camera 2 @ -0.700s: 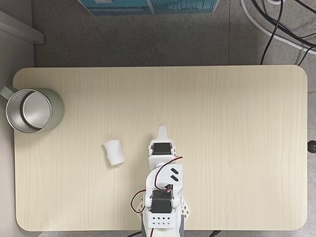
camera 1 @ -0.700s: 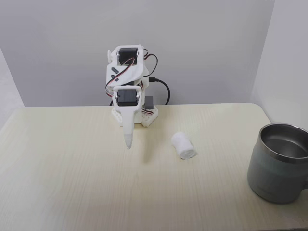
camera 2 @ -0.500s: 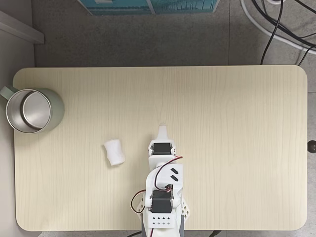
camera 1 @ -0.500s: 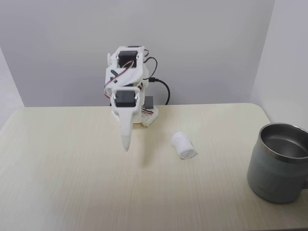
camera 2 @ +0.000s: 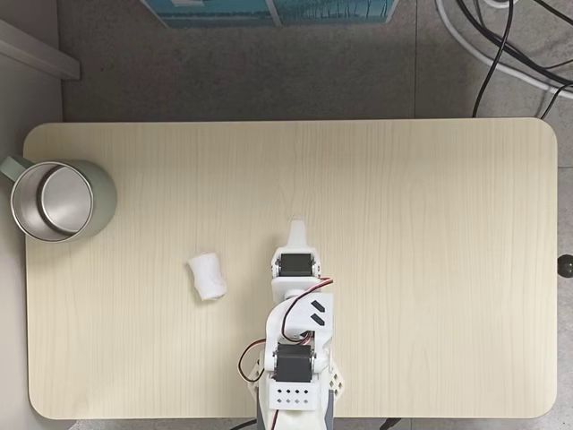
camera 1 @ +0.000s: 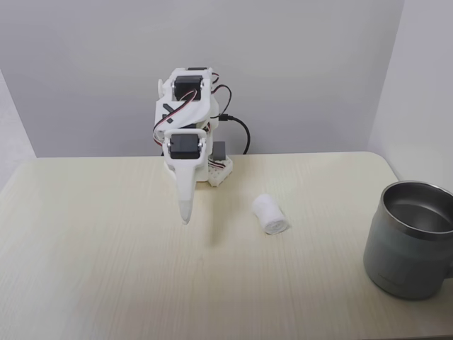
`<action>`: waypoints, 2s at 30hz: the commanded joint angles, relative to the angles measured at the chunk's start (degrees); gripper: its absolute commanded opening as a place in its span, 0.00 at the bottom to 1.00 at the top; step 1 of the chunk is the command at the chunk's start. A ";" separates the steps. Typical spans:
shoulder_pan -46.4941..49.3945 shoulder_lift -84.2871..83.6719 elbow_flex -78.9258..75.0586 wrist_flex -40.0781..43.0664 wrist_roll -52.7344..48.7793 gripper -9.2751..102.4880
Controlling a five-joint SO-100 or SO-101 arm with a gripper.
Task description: Grasp a dressing and put it in the cup.
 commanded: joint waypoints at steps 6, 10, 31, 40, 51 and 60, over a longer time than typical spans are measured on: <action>-0.88 -0.35 11.07 7.12 -0.35 0.09; -5.19 -0.09 20.74 14.50 -4.04 0.10; -26.98 46.41 64.25 51.24 -54.14 0.34; -35.60 58.01 56.43 47.55 -61.00 0.39; -39.81 70.22 42.54 27.42 -61.17 0.44; -40.25 81.04 39.99 17.49 -60.29 0.44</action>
